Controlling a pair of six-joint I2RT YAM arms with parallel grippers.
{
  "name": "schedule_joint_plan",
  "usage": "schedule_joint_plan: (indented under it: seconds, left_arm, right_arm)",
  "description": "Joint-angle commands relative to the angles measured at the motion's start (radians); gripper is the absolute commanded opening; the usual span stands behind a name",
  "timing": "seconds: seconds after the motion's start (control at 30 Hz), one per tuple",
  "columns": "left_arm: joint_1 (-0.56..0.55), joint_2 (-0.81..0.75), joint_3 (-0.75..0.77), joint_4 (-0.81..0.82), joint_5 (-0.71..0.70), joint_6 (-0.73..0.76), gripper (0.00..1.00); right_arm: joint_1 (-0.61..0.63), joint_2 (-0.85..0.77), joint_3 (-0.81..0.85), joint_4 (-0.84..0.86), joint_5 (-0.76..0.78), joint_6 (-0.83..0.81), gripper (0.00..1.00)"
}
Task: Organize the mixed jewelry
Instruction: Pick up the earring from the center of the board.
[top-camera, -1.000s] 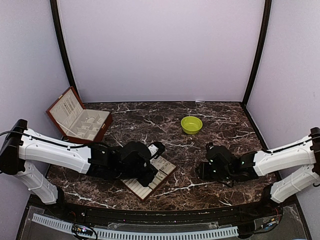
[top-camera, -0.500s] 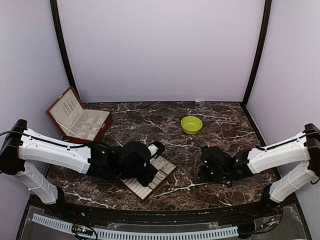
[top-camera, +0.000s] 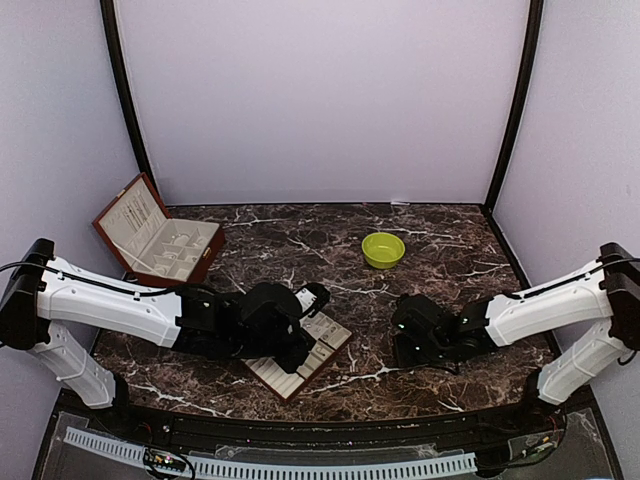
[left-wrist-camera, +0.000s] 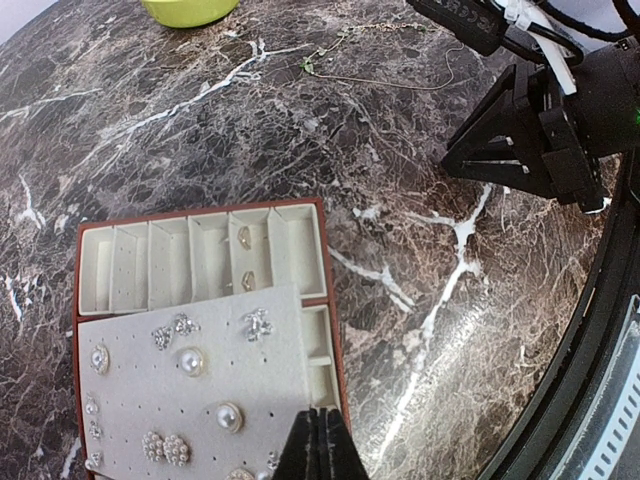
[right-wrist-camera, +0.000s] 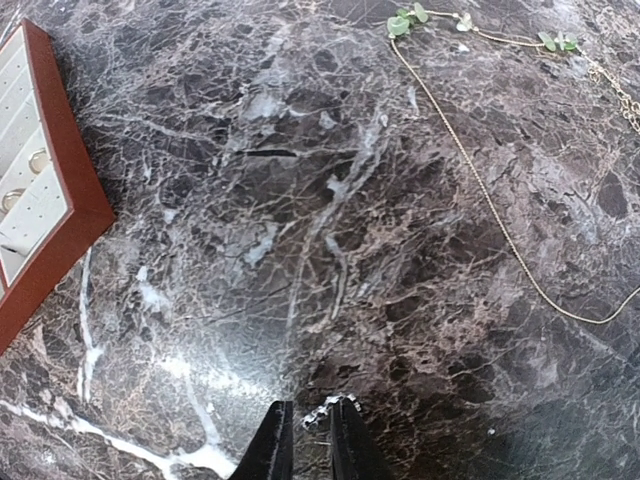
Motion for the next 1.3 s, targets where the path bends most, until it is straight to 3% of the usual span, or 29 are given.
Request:
schedule_joint_plan:
  seconds: [0.0,0.37,0.77,1.27]
  left_arm:
    - [-0.001,-0.04,-0.017,-0.021,-0.005,-0.011,0.0]
    - [-0.001,-0.046,-0.02,-0.021,-0.01,-0.011,0.0]
    - [-0.001,-0.048,-0.022,-0.02,-0.012,-0.011,0.0]
    - [-0.001,-0.051,-0.02,-0.024,-0.013,-0.008,0.0]
  right_arm:
    - [0.015,0.037,0.034,-0.01,0.028,0.015,0.2]
    - [0.036,0.108,0.075,-0.041,0.05,0.037,0.2]
    - [0.064,0.112,0.048,-0.069,0.071,0.112,0.0]
    - [0.061,-0.187,-0.136,0.313,-0.064,0.088,0.0]
